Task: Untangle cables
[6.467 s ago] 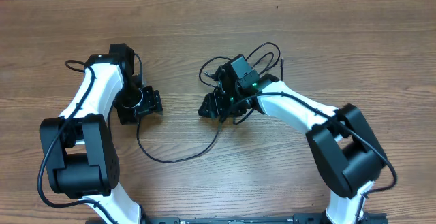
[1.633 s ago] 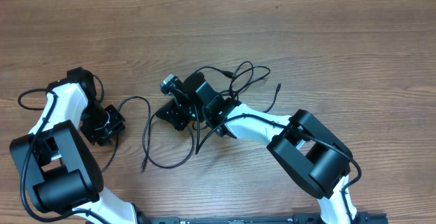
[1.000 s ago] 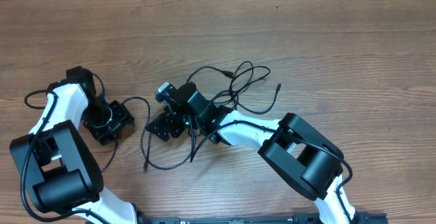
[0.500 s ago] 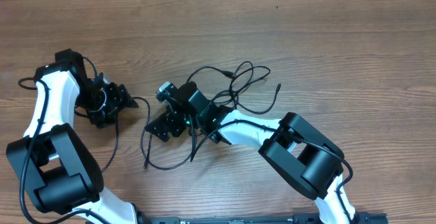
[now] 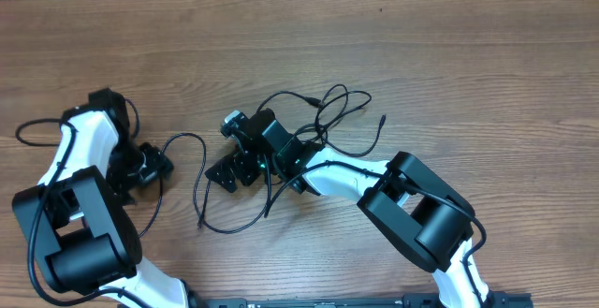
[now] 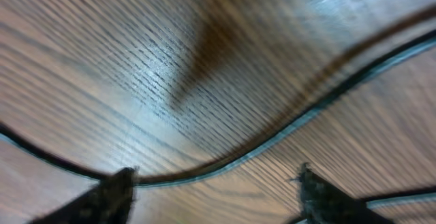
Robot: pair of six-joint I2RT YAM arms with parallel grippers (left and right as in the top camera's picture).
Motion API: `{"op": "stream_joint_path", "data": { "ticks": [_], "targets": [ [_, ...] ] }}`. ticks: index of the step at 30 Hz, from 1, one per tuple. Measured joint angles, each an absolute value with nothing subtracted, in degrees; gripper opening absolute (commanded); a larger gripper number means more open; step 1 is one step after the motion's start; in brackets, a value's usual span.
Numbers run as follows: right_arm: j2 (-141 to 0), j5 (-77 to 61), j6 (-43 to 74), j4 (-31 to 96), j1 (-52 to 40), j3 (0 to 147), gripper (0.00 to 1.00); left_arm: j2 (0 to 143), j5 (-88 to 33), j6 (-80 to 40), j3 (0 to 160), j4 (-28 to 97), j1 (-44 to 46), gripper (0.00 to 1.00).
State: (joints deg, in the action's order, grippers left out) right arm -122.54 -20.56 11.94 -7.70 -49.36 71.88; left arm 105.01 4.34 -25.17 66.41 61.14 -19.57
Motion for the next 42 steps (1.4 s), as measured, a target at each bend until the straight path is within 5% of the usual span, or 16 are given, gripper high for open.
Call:
{"op": "stream_joint_path", "data": {
  "ticks": [7,16,42],
  "targets": [
    [-122.54,-20.67,11.73,-1.76,-49.39,72.95,1.00,104.03,-1.61,-21.04,59.22,53.04,-19.46,0.26],
    [-122.54,-20.95,11.75,2.98,-49.39,74.96,1.00,101.14,-3.64,-18.52,55.48,49.12,-19.51,0.05],
    [-122.54,-30.11,18.26,4.16,-49.39,75.00,1.00,103.55,-39.99,-14.76,52.84,32.71,-18.72,0.05]
  ]
}}
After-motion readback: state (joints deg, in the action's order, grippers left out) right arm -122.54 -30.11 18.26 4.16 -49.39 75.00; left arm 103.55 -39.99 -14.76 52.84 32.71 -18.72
